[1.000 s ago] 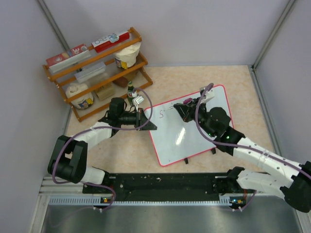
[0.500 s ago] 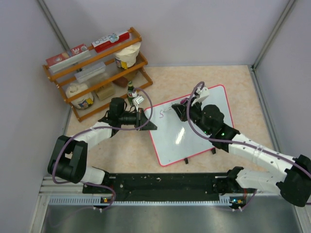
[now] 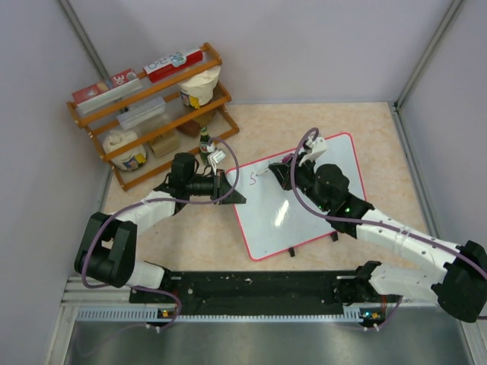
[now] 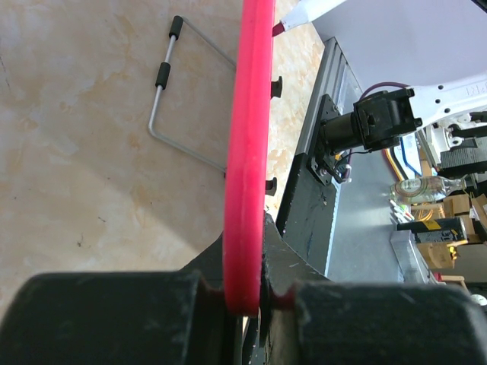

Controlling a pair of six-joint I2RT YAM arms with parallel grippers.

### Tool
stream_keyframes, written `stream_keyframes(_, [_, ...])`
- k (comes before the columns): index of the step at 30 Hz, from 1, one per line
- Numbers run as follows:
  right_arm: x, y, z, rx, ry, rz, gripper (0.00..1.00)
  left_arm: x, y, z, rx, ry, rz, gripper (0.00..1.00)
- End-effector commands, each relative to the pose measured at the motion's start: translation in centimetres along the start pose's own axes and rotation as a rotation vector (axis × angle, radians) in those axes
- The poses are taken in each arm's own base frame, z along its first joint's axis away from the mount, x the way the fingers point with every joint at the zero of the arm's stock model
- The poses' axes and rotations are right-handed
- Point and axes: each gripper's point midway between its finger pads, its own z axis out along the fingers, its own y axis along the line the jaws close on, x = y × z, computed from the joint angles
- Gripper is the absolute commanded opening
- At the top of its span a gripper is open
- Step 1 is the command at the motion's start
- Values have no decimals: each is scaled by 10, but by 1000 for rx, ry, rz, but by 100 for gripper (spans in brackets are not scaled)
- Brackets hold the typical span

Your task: Write a sentence on the whiteboard

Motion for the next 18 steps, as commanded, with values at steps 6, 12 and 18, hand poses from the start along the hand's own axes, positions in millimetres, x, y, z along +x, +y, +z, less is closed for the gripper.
stream_keyframes(6, [11, -9, -4, 18, 6, 2, 0, 40, 38, 5, -144, 83, 61, 0])
stream_keyframes(12, [21, -13, -10, 21, 28, 0, 0, 40, 38, 5, -146, 84, 64, 0])
stream_keyframes(18, [29, -15, -14, 19, 43, 4, 0, 41, 39, 6, -145, 90, 60, 0])
